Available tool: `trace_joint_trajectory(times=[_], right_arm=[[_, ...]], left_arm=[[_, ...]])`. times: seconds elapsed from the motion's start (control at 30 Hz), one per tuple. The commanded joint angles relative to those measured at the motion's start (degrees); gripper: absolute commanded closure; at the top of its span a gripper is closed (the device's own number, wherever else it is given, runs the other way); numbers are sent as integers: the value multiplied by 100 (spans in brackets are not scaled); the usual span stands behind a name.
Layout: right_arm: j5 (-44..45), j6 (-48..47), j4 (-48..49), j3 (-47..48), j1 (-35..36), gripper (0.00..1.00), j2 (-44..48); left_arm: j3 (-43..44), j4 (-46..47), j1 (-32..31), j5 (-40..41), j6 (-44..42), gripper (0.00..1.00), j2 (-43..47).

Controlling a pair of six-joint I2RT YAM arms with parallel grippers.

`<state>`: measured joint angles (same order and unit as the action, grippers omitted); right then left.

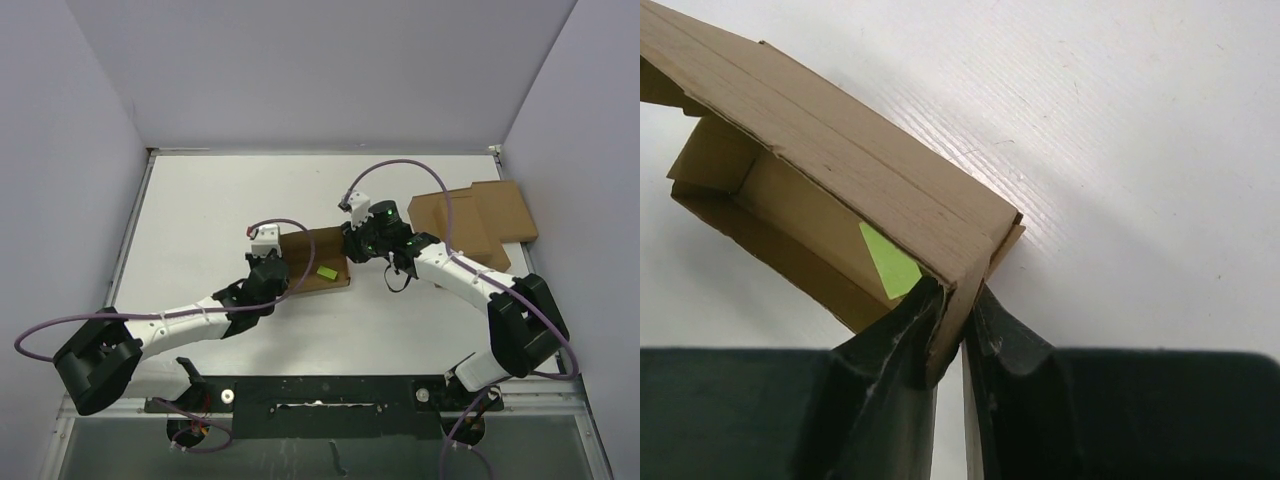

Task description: Fold the paper box

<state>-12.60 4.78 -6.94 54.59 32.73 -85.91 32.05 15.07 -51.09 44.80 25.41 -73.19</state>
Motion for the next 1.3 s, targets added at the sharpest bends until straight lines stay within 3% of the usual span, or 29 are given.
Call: trace_joint_trajectory(times=[0.0, 0.9, 1.27], right_arm=[[-87, -40, 146, -71, 140, 86, 182], [326, -467, -135, -425, 276, 84, 358], [519, -564, -38, -475, 274, 84, 355]], left_arm=[[-45, 1, -164, -219, 225, 100, 165], [-258, -283, -522, 14, 537, 99, 306], [-353, -1010, -586, -292, 724, 66, 1384]])
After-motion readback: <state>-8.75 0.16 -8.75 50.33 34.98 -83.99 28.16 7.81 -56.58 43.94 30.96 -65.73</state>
